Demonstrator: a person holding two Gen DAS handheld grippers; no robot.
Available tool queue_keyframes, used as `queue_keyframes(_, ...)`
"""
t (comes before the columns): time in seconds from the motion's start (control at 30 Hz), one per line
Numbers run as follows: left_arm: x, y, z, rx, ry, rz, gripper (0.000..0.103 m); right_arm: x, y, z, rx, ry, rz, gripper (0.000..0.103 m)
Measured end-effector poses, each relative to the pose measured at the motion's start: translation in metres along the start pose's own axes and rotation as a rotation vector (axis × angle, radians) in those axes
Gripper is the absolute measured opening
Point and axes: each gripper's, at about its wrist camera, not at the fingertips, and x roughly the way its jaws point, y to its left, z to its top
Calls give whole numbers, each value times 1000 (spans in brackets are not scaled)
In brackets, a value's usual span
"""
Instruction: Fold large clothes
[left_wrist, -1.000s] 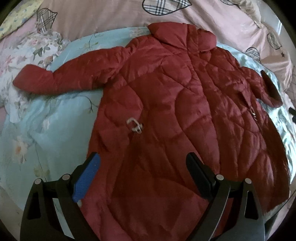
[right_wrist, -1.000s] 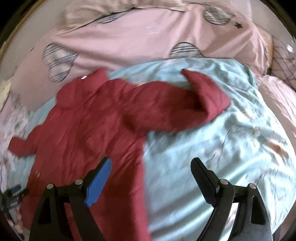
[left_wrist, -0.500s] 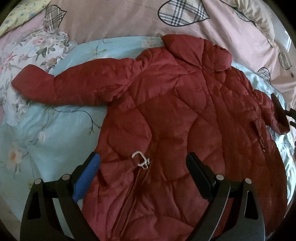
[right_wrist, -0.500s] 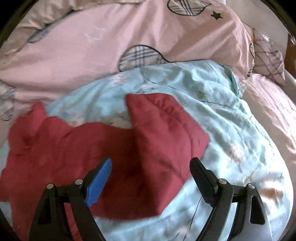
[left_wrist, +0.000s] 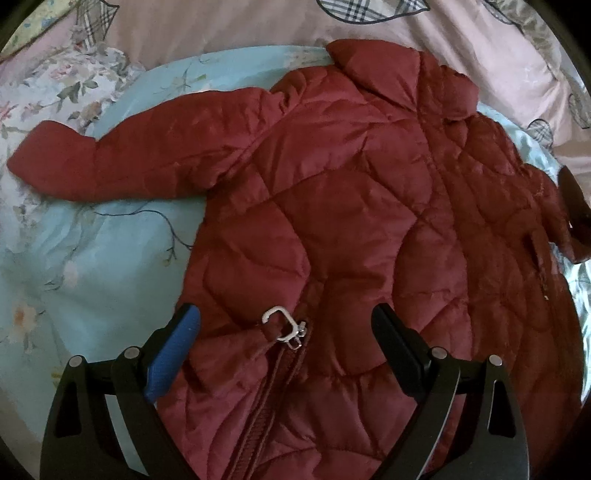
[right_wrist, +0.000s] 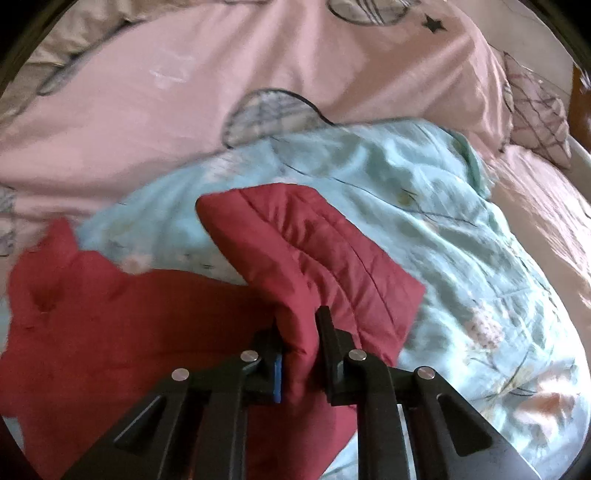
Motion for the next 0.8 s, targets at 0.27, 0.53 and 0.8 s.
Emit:
queue_keyframes(0.27, 2, 4, 0, -7, 59, -74, 95, -59, 96, -20, -143, -42, 241, 14)
queue_keyframes(0.53, -12, 20, 0, -49, 29, -170, 95, -77, 213, -69, -308, 24, 445, 14)
queue_keyframes(0.8, -23, 39, 11, -99, 10, -299, 95, -66, 296, -136, -480, 101, 525, 14)
